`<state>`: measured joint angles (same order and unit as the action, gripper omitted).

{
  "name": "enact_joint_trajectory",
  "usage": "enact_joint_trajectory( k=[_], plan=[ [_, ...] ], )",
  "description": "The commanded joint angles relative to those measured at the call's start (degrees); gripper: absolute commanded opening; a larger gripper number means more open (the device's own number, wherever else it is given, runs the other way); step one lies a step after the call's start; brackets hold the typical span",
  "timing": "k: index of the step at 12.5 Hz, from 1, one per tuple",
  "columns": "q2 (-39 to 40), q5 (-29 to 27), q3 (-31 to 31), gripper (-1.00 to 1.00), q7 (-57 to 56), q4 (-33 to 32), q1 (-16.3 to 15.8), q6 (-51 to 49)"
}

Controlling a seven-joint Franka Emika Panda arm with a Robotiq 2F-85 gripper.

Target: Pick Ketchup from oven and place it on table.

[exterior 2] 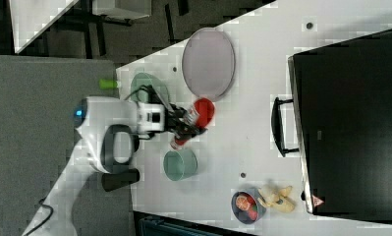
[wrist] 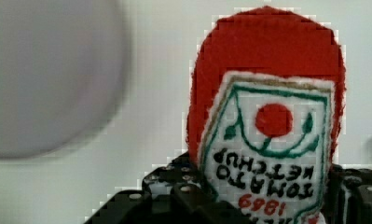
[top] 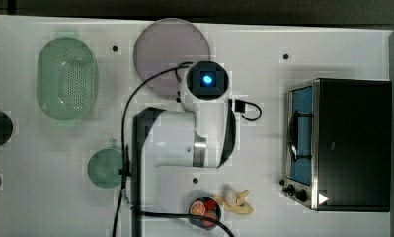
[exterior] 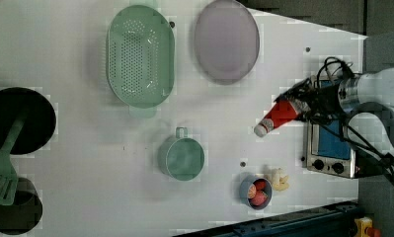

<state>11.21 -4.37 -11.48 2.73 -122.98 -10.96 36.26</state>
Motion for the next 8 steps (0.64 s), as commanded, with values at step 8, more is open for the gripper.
enact_joint_trajectory(
  k=[8],
  plan=[
    [4.71,0.22,-0.29,1.00,1.72,-6.19,2.16,15.43]
  ],
)
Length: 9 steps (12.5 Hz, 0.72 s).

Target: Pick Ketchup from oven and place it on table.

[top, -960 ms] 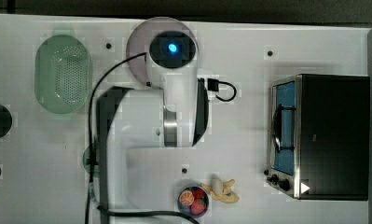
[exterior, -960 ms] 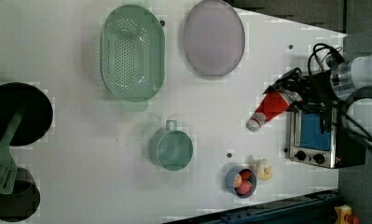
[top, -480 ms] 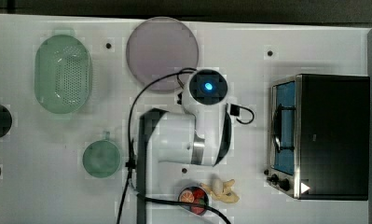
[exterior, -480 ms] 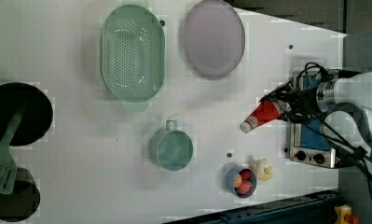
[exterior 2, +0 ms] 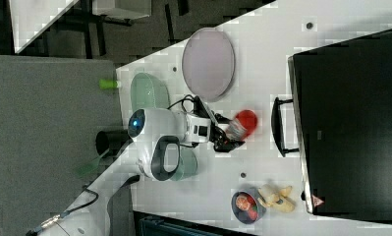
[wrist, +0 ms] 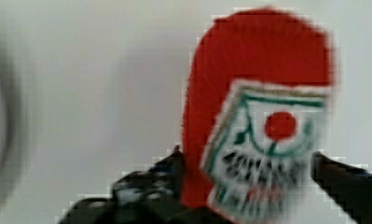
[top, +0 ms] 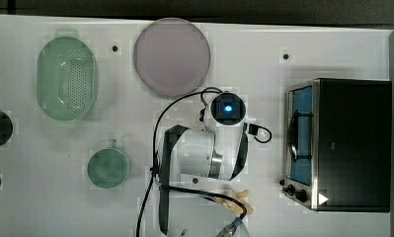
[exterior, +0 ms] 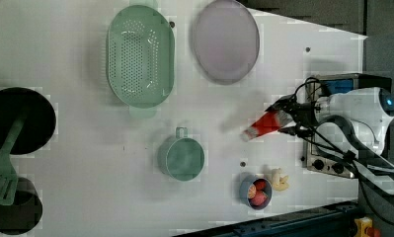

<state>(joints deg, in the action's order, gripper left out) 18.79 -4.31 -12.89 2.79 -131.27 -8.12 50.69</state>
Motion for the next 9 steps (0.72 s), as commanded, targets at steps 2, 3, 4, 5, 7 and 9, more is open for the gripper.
enact_joint_trajectory(
  k=[2,3,4,5,7,9],
  plan=[
    [-6.44,0.16,1.16,1.00,1.69,3.34,-0.82,0.14],
    [-8.86,0.16,1.16,1.00,1.69,4.21,-0.88,-0.89],
    [-11.41,0.17,1.17,1.00,1.69,5.22,-0.90,-2.61],
    [-13.95,0.19,1.17,1.00,1.69,6.48,-0.90,-5.20],
    [-18.33,0.23,1.12,1.00,1.69,9.81,-0.88,-12.31],
    [-21.43,0.27,1.11,1.00,1.69,14.54,-0.88,-18.50]
  ],
)
